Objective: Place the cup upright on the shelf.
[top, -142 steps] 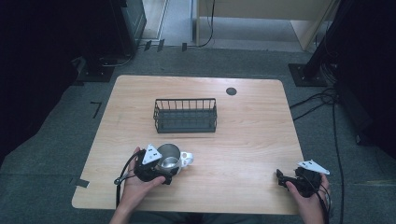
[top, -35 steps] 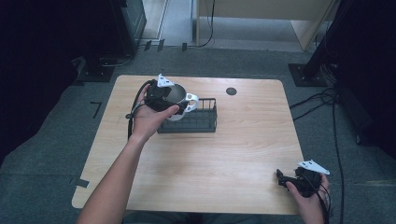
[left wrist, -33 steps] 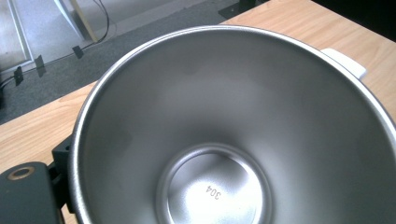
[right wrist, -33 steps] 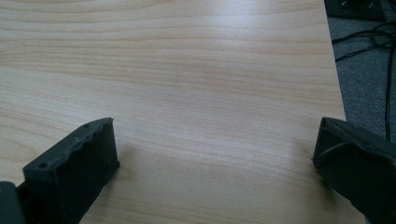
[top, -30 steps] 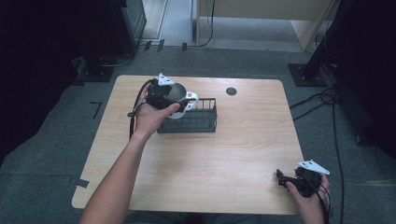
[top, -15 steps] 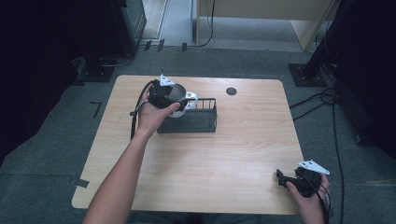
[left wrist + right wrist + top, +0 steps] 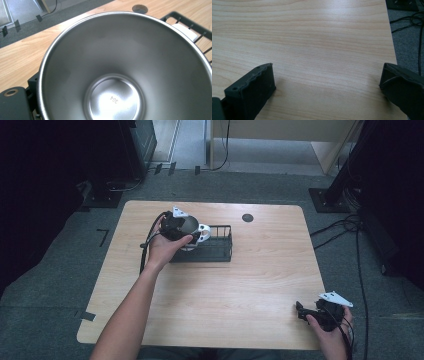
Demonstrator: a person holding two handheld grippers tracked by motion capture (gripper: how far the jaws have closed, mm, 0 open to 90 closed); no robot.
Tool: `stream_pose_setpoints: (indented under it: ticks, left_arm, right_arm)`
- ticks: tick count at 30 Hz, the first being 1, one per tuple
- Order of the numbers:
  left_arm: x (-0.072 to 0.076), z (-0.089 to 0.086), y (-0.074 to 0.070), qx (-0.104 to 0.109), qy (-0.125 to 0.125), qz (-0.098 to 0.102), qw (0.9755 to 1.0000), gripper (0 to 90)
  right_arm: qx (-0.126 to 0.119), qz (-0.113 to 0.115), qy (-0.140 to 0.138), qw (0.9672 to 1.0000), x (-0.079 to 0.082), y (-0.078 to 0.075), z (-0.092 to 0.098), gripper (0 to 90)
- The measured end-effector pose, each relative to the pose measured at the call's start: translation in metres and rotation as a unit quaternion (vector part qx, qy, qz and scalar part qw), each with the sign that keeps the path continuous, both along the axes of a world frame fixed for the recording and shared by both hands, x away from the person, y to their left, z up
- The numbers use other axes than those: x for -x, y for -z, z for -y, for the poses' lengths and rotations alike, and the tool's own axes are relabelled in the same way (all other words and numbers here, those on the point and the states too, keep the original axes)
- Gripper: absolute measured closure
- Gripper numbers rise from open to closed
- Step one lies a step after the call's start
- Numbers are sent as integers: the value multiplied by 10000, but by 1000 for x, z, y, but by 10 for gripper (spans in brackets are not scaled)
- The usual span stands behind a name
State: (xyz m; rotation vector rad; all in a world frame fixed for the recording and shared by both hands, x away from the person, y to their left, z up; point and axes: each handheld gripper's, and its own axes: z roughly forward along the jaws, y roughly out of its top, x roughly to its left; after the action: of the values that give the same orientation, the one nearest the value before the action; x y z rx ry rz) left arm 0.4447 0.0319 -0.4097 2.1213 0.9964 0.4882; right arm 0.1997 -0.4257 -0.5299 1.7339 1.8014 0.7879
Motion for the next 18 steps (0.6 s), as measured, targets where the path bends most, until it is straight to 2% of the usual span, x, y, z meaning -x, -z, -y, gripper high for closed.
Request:
stream_pose_setpoints:
  ticks: [14, 18]
  left_arm:
    - [-2, 0, 3, -179, 154, -258, 9994, 69]
    - [-3, -1, 3, -161, 138, -317, 9993, 67]
  right_arm:
    - [-1, -1, 1, 10000, 0, 0, 0, 0]
    - [-1, 0, 1, 10000, 0, 0, 0, 0]
